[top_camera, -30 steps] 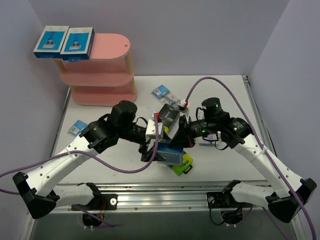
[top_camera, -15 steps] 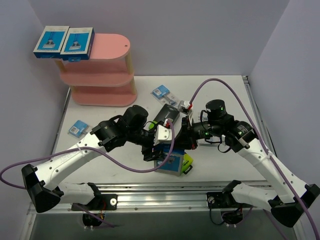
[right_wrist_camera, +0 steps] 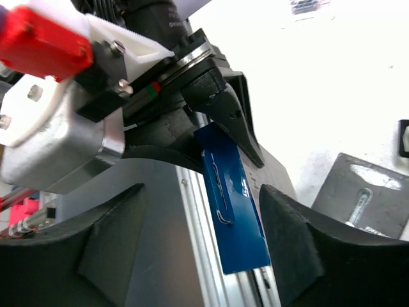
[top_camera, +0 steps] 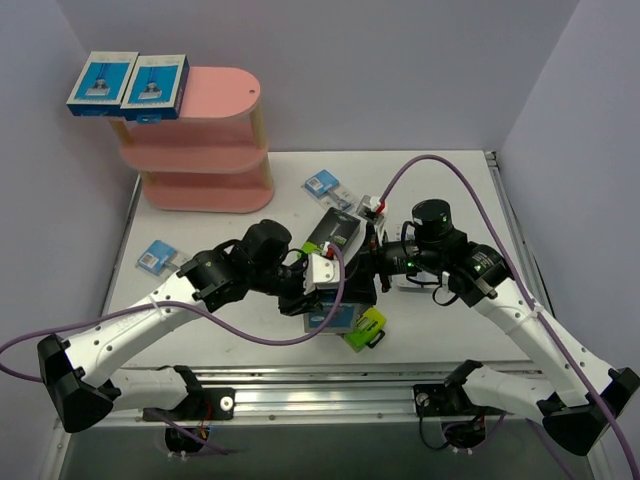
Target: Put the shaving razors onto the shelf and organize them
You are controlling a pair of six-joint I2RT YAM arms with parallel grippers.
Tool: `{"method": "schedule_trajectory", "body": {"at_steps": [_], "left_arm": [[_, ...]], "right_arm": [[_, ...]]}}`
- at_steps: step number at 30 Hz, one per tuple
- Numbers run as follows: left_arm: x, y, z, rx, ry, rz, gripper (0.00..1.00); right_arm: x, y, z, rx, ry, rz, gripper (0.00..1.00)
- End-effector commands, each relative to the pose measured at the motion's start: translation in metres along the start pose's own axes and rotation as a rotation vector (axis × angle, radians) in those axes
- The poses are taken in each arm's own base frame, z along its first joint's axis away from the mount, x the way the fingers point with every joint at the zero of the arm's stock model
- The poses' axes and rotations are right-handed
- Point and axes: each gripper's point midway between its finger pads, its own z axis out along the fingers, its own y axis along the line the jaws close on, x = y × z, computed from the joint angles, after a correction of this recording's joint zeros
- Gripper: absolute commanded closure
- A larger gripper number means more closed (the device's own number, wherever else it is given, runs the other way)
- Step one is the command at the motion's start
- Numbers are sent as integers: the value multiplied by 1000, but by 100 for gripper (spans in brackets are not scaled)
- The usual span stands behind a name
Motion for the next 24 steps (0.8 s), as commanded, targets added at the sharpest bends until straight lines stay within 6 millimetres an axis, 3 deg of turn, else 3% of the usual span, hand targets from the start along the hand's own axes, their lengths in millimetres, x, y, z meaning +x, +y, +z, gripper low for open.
{"method": "schedule_trajectory", "body": {"at_steps": [1,5,7,11,13,14,15,16,17,18,19,20,21,22,23,24], "left_arm": [[-12,10,-11,-92,-50,7,95],[8,28,-28,-230,15,-6,98],[6,43,-49,-351,-6,-30,98],[10,91,-101,-647,-58,-172,98],[11,110,-124,-735,-136,-309,98],[2,112,-128,-713,-206,-335,98],[-5,114,-135,-713,-281,-420,98],[2,128,-152,-762,-339,-517,98],[0,132,-159,-758,-405,-564,98],[-25,127,-169,-679,-565,-628,98],[-16,130,-168,-655,-622,-716,98],[-27,146,-201,-696,-782,-691,98],[-45,136,-213,-594,-946,-789,98],[-30,133,-200,-511,-985,-864,98],[-48,131,-224,-493,-1119,-768,98],[-53,125,-231,-404,-1220,-865,98]], "right_arm": [[-11,-3,-1,38,-51,-21,32],[-15,-35,-8,228,-94,-21,18],[-23,-44,-13,285,-150,-11,11],[-40,-75,-32,431,-267,54,9],[-54,-86,-44,487,-375,112,7],[-49,-100,-49,520,-400,162,7],[-59,-103,-52,512,-465,170,6],[-60,-105,-51,492,-492,204,6],[-60,-104,-46,450,-522,280,7],[-60,-106,-39,403,-558,291,7],[-61,-97,-32,323,-569,311,8],[-64,-85,-26,218,-604,407,9],[-92,-57,-33,71,-725,305,9],[-76,-48,-20,-1,-721,339,9],[-80,-45,-19,-20,-758,356,8],[-80,-41,-15,-36,-762,362,7]]}}
